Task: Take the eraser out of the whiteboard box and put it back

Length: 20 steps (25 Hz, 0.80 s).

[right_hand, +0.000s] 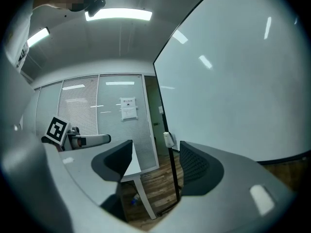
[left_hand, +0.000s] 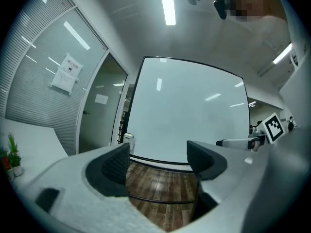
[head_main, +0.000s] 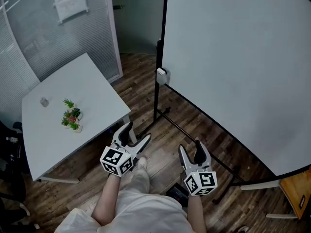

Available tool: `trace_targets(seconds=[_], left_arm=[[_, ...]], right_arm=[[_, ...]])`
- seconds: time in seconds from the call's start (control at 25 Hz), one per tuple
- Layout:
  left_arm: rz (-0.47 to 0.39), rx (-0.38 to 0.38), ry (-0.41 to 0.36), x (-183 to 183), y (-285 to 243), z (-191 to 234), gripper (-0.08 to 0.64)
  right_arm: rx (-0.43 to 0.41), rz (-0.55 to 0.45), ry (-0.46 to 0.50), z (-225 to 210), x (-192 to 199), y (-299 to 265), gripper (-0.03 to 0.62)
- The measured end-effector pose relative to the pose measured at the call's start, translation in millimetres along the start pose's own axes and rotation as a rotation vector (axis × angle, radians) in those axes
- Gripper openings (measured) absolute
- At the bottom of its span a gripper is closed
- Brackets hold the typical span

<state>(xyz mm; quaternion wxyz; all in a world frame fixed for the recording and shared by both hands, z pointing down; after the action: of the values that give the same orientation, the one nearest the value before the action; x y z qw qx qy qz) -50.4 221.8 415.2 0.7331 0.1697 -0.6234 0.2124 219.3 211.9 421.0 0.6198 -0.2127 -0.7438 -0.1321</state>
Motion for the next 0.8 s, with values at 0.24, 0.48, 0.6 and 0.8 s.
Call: trace_targets(seconds=[0.24, 0.48, 0.6, 0.8], left_arm=[[0.019, 0.038, 0.018, -3, -63, 62, 0.36], [0.046, 0.099, 0.02, -18, -138, 132, 0.359], [0.046, 0.133, 0.023, -24, -173, 162, 0.359], [0.052, 0.197, 0.001, -32, -217, 197, 0.359]], right_arm=[[0.007, 0.018, 0.014, -11, -7, -82, 0.304], [0.052, 0.035, 0.013, -20, -19, -163, 0.304], [0.087, 0.035, 0.005, -29, -24, -197, 0.299], [0.12, 0.033, 0.001, -34, -30, -247, 0.299]])
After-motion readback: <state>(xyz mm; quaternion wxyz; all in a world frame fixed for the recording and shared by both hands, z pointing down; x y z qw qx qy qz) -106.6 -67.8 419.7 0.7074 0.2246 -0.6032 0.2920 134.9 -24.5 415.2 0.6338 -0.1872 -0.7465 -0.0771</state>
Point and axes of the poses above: the fingertips, and each gripper's own axes: y backward along the fingers, z to its left, x out of its underside, the point moved 8 cm from there along y, backward along the fingers, and after that the axes turned 9 degrees about x, right-handed, at the moved point
